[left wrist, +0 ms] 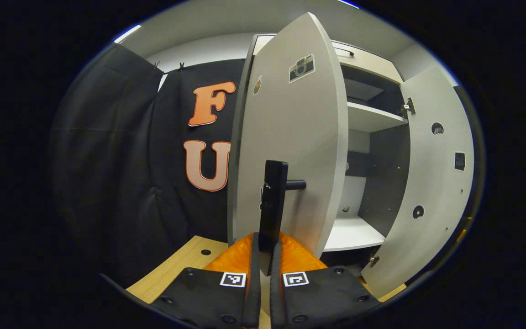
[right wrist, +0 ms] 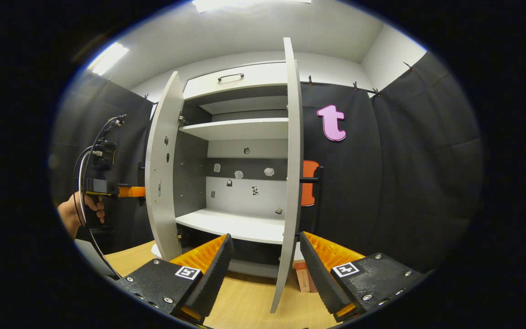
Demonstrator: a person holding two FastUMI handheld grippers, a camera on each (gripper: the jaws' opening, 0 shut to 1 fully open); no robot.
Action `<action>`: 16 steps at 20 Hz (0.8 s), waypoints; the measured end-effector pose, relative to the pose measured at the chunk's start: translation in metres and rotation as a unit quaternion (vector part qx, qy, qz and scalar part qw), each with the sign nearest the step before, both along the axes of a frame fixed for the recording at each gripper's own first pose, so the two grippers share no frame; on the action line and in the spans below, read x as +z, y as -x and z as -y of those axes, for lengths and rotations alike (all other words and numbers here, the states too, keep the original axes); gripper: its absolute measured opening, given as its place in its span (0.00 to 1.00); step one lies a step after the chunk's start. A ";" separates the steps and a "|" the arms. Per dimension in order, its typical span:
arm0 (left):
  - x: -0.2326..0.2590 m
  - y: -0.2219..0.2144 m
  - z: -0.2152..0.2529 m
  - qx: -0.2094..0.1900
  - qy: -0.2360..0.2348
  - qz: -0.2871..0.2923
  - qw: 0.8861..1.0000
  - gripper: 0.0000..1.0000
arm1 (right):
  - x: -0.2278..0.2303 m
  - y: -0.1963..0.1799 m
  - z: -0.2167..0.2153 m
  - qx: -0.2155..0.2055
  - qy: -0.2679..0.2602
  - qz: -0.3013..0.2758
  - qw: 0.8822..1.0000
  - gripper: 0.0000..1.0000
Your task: Open the right door of the double-door shoe cabinet with the right hand, and open the left door with the left hand.
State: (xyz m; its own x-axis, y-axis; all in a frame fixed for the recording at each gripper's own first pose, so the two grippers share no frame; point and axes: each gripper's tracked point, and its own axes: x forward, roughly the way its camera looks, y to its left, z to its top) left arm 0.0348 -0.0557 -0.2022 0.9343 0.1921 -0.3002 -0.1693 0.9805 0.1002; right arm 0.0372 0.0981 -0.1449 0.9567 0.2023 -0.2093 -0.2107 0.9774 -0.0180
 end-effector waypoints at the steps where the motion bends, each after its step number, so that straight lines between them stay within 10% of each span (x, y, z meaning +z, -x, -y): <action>1: 0.000 0.001 -0.002 0.004 0.000 0.000 1.000 0.16 | -0.001 -0.001 -0.003 0.002 0.000 -0.001 1.000 0.90; 16: 0.007 0.012 -0.039 0.066 -0.034 0.015 0.997 0.08 | 0.001 -0.037 -0.055 0.041 0.004 -0.003 0.999 0.90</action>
State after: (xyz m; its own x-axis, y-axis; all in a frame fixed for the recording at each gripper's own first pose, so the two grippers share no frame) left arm 0.0232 -0.0163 -0.1953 0.9078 0.3335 -0.2542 -0.3008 0.9403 0.1593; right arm 0.0737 0.1526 -0.1436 0.9355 0.2786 -0.2172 -0.2904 0.9566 -0.0235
